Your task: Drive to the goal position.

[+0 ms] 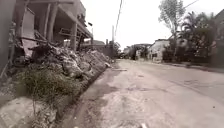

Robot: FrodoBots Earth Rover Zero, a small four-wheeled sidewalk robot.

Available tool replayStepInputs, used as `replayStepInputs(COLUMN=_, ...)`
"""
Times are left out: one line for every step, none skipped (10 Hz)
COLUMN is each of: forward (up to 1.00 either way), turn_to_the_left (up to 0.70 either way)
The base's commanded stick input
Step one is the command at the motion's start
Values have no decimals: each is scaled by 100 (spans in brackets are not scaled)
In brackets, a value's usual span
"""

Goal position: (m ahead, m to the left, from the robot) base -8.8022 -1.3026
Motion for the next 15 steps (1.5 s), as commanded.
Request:
replayStepInputs(forward=6, turn_to_the_left=0)
replayStepInputs(forward=6, turn_to_the_left=0)
replayStepInputs(forward=6, turn_to_the_left=0)
replayStepInputs(forward=6, turn_to_the_left=0)
replayStepInputs(forward=6, turn_to_the_left=0)
replayStepInputs(forward=6, turn_to_the_left=0)
replayStepInputs(forward=6, turn_to_the_left=0)
replayStepInputs(forward=6, turn_to_the_left=0)
replayStepInputs(forward=6, turn_to_the_left=0)
replayStepInputs(forward=6, turn_to_the_left=0)
replayStepInputs(forward=6, turn_to_the_left=0)
replayStepInputs(forward=6, turn_to_the_left=0)
replayStepInputs(forward=6, turn_to_the_left=0)
replayStepInputs(forward=6, turn_to_the_left=0)
replayStepInputs(forward=6, turn_to_the_left=0)
